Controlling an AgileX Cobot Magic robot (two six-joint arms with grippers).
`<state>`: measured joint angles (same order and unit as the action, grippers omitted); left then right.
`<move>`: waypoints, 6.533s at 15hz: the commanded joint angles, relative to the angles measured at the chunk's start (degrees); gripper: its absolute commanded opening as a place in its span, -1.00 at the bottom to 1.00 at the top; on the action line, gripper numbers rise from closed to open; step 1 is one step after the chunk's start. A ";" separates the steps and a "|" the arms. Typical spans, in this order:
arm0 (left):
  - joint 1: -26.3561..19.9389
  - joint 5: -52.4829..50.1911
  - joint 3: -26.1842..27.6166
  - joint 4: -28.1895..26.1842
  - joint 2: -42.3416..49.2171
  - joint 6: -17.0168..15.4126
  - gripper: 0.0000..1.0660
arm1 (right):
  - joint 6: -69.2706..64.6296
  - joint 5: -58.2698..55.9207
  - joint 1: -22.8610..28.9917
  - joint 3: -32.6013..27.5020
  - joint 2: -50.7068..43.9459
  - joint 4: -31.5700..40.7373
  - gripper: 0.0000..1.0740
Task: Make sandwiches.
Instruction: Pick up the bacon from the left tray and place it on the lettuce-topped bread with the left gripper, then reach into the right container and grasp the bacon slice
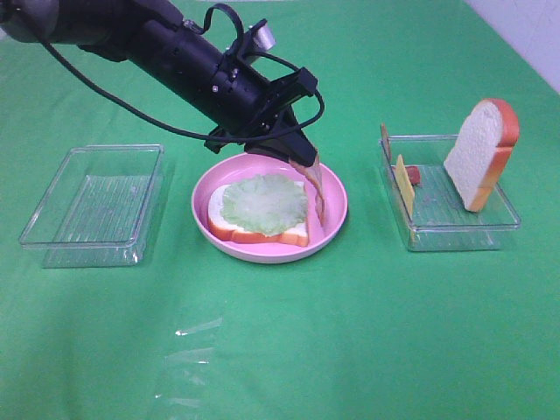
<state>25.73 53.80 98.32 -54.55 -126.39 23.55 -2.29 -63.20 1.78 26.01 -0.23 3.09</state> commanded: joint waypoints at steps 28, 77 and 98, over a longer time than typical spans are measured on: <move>-2.18 11.63 15.53 39.08 0.46 -15.47 0.91 | 0.23 0.23 0.00 -0.11 -1.55 -0.23 0.70; -24.92 7.91 -68.75 51.62 128.00 -24.92 0.91 | 0.23 0.29 0.00 -0.11 -1.09 -0.34 0.70; -26.36 7.91 -68.75 51.62 128.00 -24.92 0.89 | 0.74 -10.66 8.65 82.10 108.52 0.86 0.70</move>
<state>-0.52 62.05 29.56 -3.04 0.34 -1.09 -2.01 -69.39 11.52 110.12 111.10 3.67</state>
